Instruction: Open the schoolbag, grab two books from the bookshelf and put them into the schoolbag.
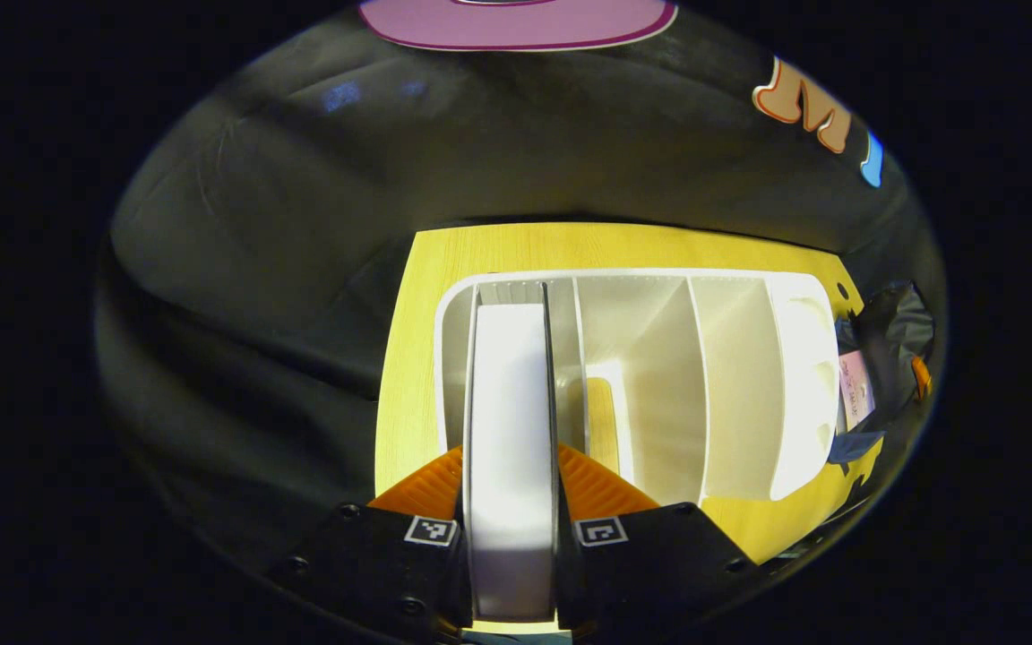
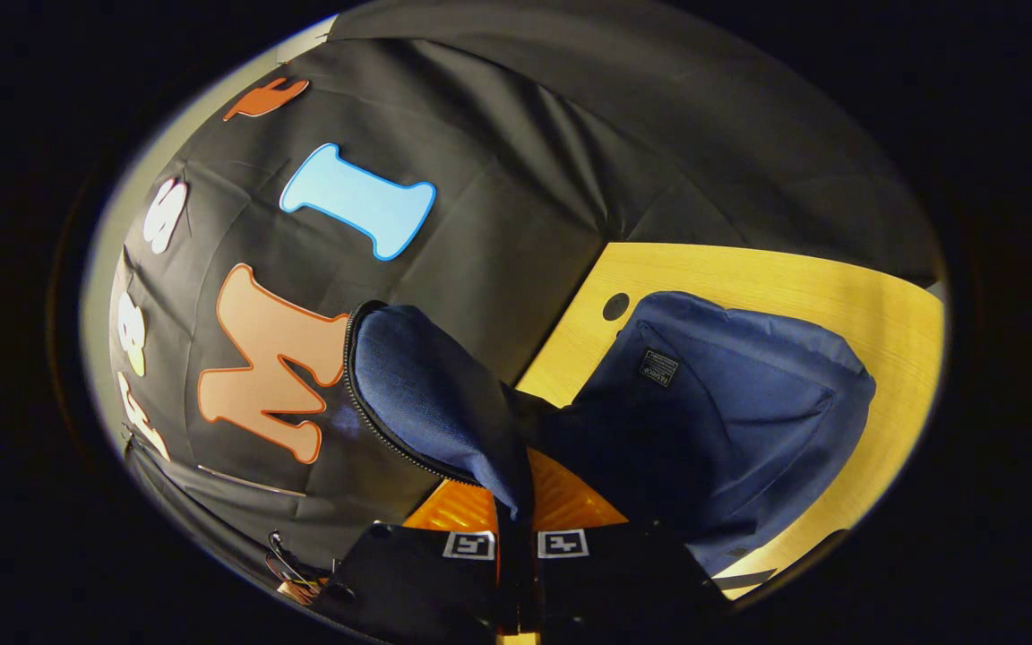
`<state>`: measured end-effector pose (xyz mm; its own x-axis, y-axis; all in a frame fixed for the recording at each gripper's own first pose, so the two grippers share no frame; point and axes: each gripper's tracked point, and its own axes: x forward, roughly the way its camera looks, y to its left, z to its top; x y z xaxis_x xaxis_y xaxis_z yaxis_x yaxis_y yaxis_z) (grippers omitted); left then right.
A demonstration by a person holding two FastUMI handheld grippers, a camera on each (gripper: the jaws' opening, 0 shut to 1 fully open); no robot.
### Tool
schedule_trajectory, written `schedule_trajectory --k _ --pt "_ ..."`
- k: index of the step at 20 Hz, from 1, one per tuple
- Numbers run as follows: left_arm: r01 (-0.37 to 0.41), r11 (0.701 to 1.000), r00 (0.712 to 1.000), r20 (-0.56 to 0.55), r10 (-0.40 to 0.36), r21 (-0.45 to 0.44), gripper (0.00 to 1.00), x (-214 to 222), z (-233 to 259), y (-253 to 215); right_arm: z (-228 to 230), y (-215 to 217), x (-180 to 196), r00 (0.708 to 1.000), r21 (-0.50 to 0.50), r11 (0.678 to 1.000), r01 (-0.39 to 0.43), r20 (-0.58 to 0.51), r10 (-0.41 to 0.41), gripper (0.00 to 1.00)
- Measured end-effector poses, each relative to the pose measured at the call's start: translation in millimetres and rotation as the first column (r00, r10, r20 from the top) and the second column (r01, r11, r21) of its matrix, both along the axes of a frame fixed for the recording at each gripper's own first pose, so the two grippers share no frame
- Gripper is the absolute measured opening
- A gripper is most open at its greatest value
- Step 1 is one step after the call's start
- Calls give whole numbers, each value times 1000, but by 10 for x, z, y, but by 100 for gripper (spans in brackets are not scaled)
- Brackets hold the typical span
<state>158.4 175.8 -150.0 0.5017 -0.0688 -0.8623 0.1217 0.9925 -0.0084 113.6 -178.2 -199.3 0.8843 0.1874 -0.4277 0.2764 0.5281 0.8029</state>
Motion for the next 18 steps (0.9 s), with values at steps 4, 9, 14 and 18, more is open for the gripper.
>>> schedule_trajectory --k 4,9,14,18 --pt "13 1000 1000 14 -13 5 33 -5 160 -10 4 -12 0 1000 5 1000 5 1 -5 4" --pt "-5 999 997 70 8 -38 33 20 456 28 -2 -27 0 1000 8 1000 8 0 -8 3" --pt "-34 997 987 155 45 -74 33 25 817 214 0 -18 10 1000 6 1000 9 -2 -9 3" --pt "-69 987 973 207 99 -147 33 -30 1129 351 -5 -13 15 1000 4 1000 7 -6 -7 3"
